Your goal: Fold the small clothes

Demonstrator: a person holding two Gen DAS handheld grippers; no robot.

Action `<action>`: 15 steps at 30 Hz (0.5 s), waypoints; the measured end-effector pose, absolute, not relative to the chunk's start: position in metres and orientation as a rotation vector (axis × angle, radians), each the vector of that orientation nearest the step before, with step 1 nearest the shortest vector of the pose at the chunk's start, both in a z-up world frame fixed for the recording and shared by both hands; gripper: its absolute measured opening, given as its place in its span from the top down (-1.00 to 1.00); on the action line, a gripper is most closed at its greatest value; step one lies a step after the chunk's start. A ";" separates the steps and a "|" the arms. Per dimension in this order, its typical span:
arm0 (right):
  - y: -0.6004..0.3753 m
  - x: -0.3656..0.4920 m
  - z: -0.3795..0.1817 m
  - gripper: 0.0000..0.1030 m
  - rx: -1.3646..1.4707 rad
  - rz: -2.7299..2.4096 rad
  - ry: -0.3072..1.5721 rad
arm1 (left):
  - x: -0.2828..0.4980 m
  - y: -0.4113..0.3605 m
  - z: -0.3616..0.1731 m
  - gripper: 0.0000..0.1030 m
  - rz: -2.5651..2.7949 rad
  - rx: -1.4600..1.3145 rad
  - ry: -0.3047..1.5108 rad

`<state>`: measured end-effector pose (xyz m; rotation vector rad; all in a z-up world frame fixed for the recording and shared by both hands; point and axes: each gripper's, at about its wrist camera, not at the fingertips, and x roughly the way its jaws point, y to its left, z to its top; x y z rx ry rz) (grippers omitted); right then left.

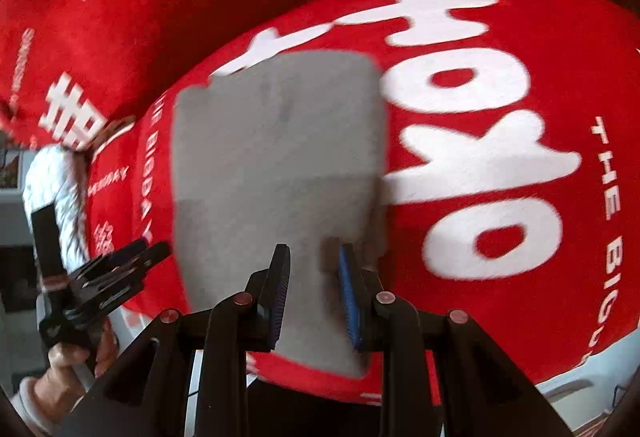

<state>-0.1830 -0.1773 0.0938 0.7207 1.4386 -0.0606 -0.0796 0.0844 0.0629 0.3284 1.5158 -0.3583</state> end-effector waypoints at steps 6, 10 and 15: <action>-0.147 -0.188 0.064 0.50 0.669 -0.034 1.565 | -0.092 0.084 0.063 -0.10 -0.340 0.319 1.560; -0.149 -0.194 0.040 0.73 0.691 -0.070 1.621 | -0.099 0.085 0.060 -0.10 -0.333 0.350 1.584; -0.151 -0.195 0.043 0.73 0.678 -0.075 1.636 | -0.103 0.089 0.061 -0.10 -0.327 0.355 1.596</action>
